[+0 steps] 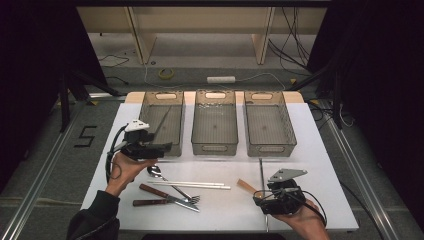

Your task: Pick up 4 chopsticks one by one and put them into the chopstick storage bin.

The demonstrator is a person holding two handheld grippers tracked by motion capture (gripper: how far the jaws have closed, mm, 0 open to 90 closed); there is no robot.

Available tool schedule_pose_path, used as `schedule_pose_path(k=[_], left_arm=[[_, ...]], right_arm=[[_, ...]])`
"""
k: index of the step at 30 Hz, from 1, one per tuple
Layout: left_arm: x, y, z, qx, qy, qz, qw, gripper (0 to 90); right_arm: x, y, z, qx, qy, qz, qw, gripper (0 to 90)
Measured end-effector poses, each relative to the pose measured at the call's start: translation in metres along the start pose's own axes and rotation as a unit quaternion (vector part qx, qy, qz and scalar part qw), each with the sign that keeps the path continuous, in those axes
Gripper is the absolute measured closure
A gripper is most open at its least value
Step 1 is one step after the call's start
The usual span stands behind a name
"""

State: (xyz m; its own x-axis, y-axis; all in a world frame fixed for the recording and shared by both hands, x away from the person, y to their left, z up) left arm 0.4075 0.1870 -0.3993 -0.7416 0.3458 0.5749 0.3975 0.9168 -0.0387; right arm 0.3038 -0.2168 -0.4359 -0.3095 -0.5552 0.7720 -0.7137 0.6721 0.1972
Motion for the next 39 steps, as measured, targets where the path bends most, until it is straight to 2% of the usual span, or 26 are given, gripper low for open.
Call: schedule_pose_path(k=[2, 3, 6, 7, 9, 17, 21, 29, 39], left_arm=[[0.004, -0.003, 0.003, 0.020, -0.017, 0.016, 0.9995, 20.2], [0.006, -0.007, 0.006, 0.019, -0.019, 0.018, 0.9995, 20.2], [0.009, -0.015, 0.012, 0.010, -0.021, 0.025, 0.9994, 19.8], [0.010, -0.018, 0.014, 0.011, -0.022, 0.029, 0.9993, 19.8], [0.012, -0.024, 0.020, -0.001, -0.020, 0.034, 0.9992, 19.7], [0.023, -0.038, 0.035, -0.014, -0.024, 0.051, 0.9983, 19.1], [0.028, -0.041, 0.042, -0.020, -0.029, 0.052, 0.9980, 18.8], [0.032, -0.047, 0.050, -0.034, -0.023, 0.046, 0.9981, 18.2], [0.034, -0.048, 0.054, -0.033, -0.022, 0.051, 0.9979, 18.2]], right_arm=[[0.000, 0.000, 0.001, -0.003, 0.010, -0.002, 0.9999, 37.1], [-0.001, 0.000, 0.001, -0.003, 0.014, -0.002, 0.9999, 38.2], [-0.003, 0.002, 0.002, -0.001, 0.030, 0.002, 0.9996, 42.4], [-0.004, 0.002, 0.003, 0.004, 0.036, 0.009, 0.9993, 44.0], [-0.005, 0.003, 0.004, 0.005, 0.046, 0.017, 0.9988, 47.6], [-0.012, 0.002, 0.014, -0.005, 0.088, 0.003, 0.9961, 55.0], [-0.014, 0.001, 0.018, -0.011, 0.102, -0.003, 0.9947, 57.5], [-0.018, 0.001, 0.022, -0.013, 0.124, -0.005, 0.9921, 61.6], [-0.024, -0.003, 0.025, -0.014, 0.142, -0.006, 0.9897, 66.7]])
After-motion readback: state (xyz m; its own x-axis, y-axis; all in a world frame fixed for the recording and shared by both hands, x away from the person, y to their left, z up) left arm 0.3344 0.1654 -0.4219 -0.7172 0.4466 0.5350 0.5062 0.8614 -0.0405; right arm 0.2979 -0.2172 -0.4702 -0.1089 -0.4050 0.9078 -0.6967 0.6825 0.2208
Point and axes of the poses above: each handheld gripper's, and its own axes: x roughly backward along the jaws, z roughly out of its underside, y roughly to its left, the point moved 1 cm from there along -x, roughly forward along the jaws, and after that the axes turned 11 degrees about -z, right-handed, at the moved point
